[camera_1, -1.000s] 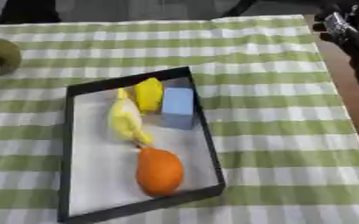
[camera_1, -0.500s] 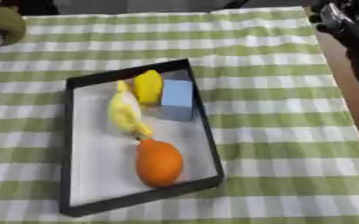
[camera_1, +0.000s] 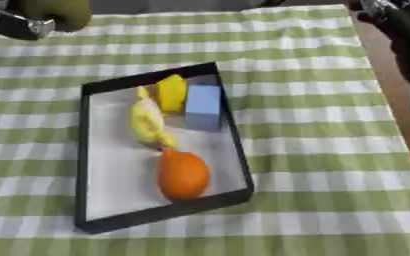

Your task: Pick up objects on the table and place them in the box.

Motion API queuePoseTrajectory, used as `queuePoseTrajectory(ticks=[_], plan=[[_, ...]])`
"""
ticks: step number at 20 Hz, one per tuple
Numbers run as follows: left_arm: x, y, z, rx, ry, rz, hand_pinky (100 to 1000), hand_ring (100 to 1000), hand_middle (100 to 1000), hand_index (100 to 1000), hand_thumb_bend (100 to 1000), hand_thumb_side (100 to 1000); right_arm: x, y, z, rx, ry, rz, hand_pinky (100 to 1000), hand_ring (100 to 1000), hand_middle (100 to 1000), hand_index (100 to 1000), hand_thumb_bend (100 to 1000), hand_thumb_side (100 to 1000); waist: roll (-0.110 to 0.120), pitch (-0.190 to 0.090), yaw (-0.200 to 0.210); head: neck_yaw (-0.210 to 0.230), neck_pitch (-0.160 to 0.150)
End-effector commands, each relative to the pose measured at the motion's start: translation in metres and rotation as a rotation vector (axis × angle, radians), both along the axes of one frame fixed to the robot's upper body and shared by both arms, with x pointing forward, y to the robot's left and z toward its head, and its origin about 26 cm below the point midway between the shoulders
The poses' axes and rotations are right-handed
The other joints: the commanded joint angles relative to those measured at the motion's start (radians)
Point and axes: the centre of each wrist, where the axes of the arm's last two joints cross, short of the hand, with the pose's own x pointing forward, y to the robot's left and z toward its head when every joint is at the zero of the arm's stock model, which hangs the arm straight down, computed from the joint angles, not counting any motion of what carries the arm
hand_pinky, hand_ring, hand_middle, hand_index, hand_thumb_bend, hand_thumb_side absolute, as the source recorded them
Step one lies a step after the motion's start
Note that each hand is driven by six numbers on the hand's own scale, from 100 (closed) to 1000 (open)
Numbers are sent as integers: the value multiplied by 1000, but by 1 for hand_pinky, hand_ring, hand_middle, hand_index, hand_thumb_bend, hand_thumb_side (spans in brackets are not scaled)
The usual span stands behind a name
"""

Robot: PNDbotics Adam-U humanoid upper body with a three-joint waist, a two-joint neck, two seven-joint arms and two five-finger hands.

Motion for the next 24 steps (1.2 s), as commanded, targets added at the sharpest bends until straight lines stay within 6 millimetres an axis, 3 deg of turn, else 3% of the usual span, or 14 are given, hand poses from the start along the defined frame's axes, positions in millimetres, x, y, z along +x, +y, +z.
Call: queuePoseTrajectory(ticks=[1, 7, 16, 24], plan=[[-17, -15, 10, 50, -7, -143, 704, 676, 599, 632, 100, 100, -2, -3, 10, -27, -22, 0, 878, 788, 702, 808, 100, 477, 13, -43, 0, -2, -1], [-46, -24, 13, 95, 54, -266, 706, 673, 598, 631, 100, 100, -1, -3, 10, -33, -19, 3, 877, 788, 702, 808, 100, 476, 14, -42, 3, -6, 1], [-96, -55, 10, 157, 183, -346, 710, 670, 597, 628, 100, 100, 0, -2, 9, -36, -16, 5, 877, 788, 703, 808, 100, 479, 11, -40, 6, -4, 6], [-110, -83, -2, 178, 328, -331, 712, 668, 598, 632, 100, 100, 0, -1, 8, -34, -13, 6, 877, 788, 702, 807, 100, 480, 12, -39, 5, -7, 10]])
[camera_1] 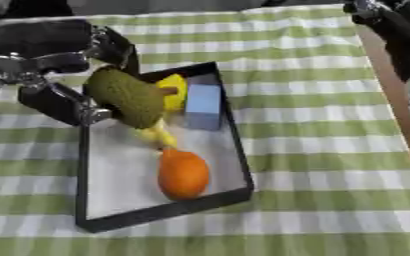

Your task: Pick up objects on the table and place them in the box.

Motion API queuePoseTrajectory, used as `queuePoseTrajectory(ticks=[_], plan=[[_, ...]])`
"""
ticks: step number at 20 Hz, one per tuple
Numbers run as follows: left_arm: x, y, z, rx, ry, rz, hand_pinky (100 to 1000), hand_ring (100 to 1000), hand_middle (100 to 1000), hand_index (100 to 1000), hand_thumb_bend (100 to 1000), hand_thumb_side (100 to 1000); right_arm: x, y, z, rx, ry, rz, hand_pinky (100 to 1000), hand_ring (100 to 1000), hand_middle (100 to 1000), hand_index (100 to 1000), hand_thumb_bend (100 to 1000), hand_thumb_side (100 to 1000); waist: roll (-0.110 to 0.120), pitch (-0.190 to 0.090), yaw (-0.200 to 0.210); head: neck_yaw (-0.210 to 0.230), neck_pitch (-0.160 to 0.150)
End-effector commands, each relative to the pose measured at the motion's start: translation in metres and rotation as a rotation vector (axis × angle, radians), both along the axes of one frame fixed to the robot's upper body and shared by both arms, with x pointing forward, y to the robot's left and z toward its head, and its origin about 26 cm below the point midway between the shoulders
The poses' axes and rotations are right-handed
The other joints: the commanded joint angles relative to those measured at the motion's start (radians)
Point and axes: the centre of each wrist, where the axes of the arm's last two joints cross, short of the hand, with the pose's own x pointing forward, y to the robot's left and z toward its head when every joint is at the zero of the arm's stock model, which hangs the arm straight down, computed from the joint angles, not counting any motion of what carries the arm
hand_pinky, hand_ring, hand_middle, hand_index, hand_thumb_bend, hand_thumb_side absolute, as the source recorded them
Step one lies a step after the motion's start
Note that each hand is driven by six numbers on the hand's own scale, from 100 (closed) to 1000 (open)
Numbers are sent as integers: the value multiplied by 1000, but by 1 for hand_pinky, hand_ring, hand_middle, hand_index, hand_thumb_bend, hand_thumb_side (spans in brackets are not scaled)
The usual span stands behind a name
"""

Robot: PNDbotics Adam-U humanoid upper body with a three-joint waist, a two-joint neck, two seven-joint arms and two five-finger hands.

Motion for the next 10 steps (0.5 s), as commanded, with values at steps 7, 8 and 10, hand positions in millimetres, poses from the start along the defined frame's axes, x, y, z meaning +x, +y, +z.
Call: queuePoseTrajectory(ticks=[7, 8, 10], plan=[[0, -13, -21, 85, 65, 68, 715, 677, 609, 648, 100, 100, -1, -2, 10, -23, -27, -7, 876, 787, 702, 807, 100, 483, 10, -36, -6, -6, 6], [4, -14, -27, 98, 69, 75, 716, 677, 611, 650, 100, 100, -1, -2, 10, -23, -27, -7, 876, 787, 702, 807, 100, 483, 10, -36, -7, -6, 6], [9, -14, -35, 116, 72, 81, 718, 679, 614, 654, 100, 100, -1, -2, 9, -22, -26, -7, 876, 787, 702, 807, 100, 484, 10, -35, -8, -6, 8]])
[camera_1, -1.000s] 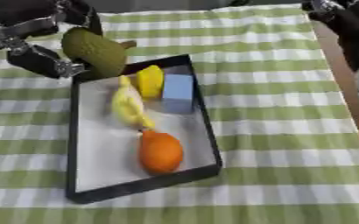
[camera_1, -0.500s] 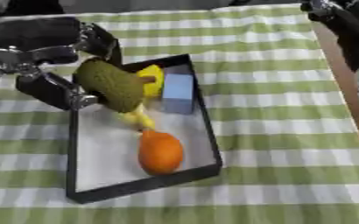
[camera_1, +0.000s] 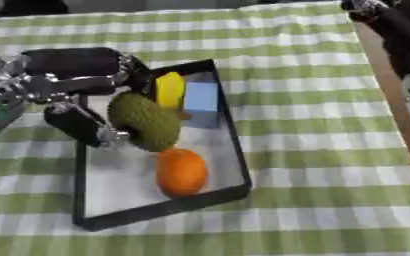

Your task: Pick up objects on the table and place them in the box.

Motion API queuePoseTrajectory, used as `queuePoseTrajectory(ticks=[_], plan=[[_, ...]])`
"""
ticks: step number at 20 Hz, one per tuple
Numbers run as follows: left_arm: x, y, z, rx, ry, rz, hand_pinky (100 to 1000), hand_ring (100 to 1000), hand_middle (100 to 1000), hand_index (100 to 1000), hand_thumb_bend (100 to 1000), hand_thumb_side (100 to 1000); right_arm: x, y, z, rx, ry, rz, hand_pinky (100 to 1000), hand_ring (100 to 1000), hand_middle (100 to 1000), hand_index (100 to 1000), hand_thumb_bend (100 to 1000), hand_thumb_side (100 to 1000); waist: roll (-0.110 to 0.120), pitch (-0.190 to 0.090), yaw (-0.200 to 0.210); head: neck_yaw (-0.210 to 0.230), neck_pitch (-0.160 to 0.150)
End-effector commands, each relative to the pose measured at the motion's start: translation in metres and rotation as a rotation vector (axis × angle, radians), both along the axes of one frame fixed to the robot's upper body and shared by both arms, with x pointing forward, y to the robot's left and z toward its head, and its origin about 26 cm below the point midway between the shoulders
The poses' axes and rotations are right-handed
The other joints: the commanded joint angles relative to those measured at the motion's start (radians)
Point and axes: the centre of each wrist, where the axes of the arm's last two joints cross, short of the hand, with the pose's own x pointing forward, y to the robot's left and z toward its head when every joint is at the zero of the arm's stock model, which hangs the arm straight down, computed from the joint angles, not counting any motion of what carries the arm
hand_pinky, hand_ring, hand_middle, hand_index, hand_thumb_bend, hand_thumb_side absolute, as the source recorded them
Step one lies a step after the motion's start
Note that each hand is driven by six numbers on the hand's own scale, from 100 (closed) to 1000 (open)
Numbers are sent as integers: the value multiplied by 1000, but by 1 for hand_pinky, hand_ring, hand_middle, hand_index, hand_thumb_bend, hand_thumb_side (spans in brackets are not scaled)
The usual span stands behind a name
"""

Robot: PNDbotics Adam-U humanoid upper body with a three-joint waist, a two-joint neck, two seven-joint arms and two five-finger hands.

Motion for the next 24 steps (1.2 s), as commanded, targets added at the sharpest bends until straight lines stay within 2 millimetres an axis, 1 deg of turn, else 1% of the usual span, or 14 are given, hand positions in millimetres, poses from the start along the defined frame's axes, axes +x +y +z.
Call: queuePoseTrajectory(ticks=[1, 3, 7, 8, 13, 18, 19, 20, 21, 22, 23, 24], plan=[[7, 0, -3, 22, -23, 5, 720, 680, 615, 656, 100, 100, -1, -2, 9, -21, -26, -8, 876, 787, 702, 807, 100, 485, 9, -34, -2, -1, 3], [10, -1, -8, 38, -20, -2, 725, 686, 625, 664, 117, 103, -1, -2, 9, -21, -25, -9, 876, 787, 702, 807, 100, 485, 9, -34, -3, 0, 3], [12, -1, -14, 73, -13, -20, 736, 700, 649, 685, 172, 168, -1, -3, 9, -21, -24, -11, 876, 787, 702, 807, 100, 486, 10, -33, -4, 0, 3], [12, -1, -13, 82, -17, -26, 745, 713, 666, 700, 195, 193, -1, -3, 8, -22, -23, -12, 876, 787, 702, 807, 100, 487, 11, -34, -4, -1, 4], [8, 1, -4, 120, -41, -41, 754, 726, 681, 712, 221, 210, -1, -4, 8, -24, -21, -15, 876, 787, 702, 807, 100, 487, 13, -35, -3, -3, 4], [9, 1, -3, 135, -32, -23, 763, 738, 696, 729, 248, 254, -1, -4, 7, -24, -19, -16, 876, 787, 702, 807, 100, 488, 14, -36, -3, -3, 4], [9, 1, -4, 137, -31, -20, 767, 743, 703, 737, 266, 285, -1, -4, 7, -25, -19, -16, 876, 787, 702, 807, 100, 488, 14, -36, -3, -3, 4], [9, 2, -4, 140, -29, -18, 790, 772, 747, 789, 333, 405, -1, -4, 7, -25, -19, -17, 876, 787, 702, 807, 100, 489, 14, -36, -3, -2, 4], [9, 2, -4, 146, -28, -15, 793, 777, 753, 797, 342, 421, -1, -4, 7, -25, -18, -18, 876, 787, 702, 807, 100, 489, 14, -36, -2, -2, 4], [9, 3, -4, 149, -28, -12, 824, 812, 800, 866, 441, 572, -1, -4, 7, -25, -18, -18, 876, 787, 702, 807, 100, 489, 14, -36, -2, -3, 4], [9, 4, -2, 147, -32, -6, 833, 820, 810, 884, 475, 613, -1, -4, 7, -25, -17, -17, 876, 787, 702, 807, 100, 490, 14, -36, -1, -3, 4], [9, 5, -1, 140, -38, 2, 851, 834, 826, 908, 578, 699, -1, -4, 7, -25, -16, -17, 876, 787, 702, 807, 100, 490, 14, -37, -1, -3, 4]])
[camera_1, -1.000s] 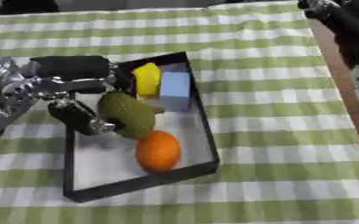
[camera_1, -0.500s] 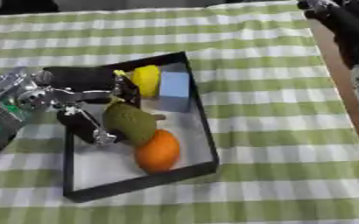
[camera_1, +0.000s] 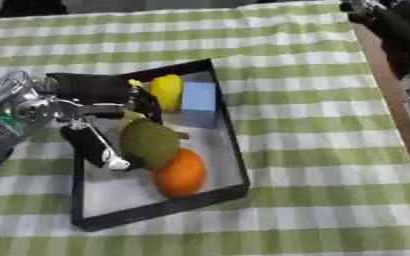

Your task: Pick up objects on the table and place them in the box.

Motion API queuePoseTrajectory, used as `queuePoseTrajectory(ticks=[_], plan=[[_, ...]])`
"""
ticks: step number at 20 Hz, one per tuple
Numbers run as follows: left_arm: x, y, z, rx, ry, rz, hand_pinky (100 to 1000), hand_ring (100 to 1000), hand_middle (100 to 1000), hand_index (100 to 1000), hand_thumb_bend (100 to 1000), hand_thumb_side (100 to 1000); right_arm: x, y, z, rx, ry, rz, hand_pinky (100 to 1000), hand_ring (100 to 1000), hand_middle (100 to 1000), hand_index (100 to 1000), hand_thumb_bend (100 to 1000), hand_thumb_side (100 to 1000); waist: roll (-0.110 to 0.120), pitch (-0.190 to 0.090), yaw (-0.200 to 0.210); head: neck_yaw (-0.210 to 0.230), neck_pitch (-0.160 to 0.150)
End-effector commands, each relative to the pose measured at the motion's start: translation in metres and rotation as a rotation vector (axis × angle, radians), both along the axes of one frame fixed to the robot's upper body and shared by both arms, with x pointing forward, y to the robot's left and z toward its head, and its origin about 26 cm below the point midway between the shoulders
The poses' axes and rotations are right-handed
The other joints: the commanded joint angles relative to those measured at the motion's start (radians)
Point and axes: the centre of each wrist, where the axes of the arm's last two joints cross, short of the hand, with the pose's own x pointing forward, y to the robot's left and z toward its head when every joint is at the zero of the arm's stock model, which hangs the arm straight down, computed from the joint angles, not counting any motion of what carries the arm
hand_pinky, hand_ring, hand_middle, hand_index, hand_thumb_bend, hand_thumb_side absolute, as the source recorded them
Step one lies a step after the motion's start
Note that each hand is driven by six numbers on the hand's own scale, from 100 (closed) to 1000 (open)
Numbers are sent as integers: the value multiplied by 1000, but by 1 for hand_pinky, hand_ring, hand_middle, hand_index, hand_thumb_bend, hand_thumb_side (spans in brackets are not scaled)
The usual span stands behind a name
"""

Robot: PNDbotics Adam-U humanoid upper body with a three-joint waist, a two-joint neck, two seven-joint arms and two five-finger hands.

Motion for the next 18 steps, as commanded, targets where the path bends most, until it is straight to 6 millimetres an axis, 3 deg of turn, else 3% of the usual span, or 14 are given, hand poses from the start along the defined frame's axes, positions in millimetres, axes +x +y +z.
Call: queuePoseTrajectory(ticks=[1, 2, 5, 16, 18], plan=[[0, 9, 15, -8, -48, 30, 855, 837, 829, 913, 612, 718, -1, -3, 9, -24, -22, -11, 876, 787, 702, 807, 100, 490, 10, -37, 1, -3, 4], [0, 10, 16, -12, -54, 36, 867, 847, 841, 927, 704, 737, -1, -3, 9, -24, -22, -11, 876, 787, 702, 807, 100, 490, 10, -37, 1, -3, 4], [-1, 14, 18, -11, -68, 49, 872, 852, 846, 933, 788, 728, -1, -3, 9, -24, -22, -13, 876, 786, 702, 807, 100, 490, 10, -38, 2, -3, 2], [-10, 21, 31, -70, -97, 62, 878, 858, 852, 948, 750, 675, -1, -3, 9, -24, -24, -12, 876, 786, 702, 807, 100, 489, 9, -44, 4, -8, -6], [-11, 23, 32, -74, -99, 64, 874, 854, 847, 942, 695, 648, -2, -4, 9, -23, -23, -12, 875, 786, 702, 807, 100, 489, 9, -46, 5, -8, -6]])
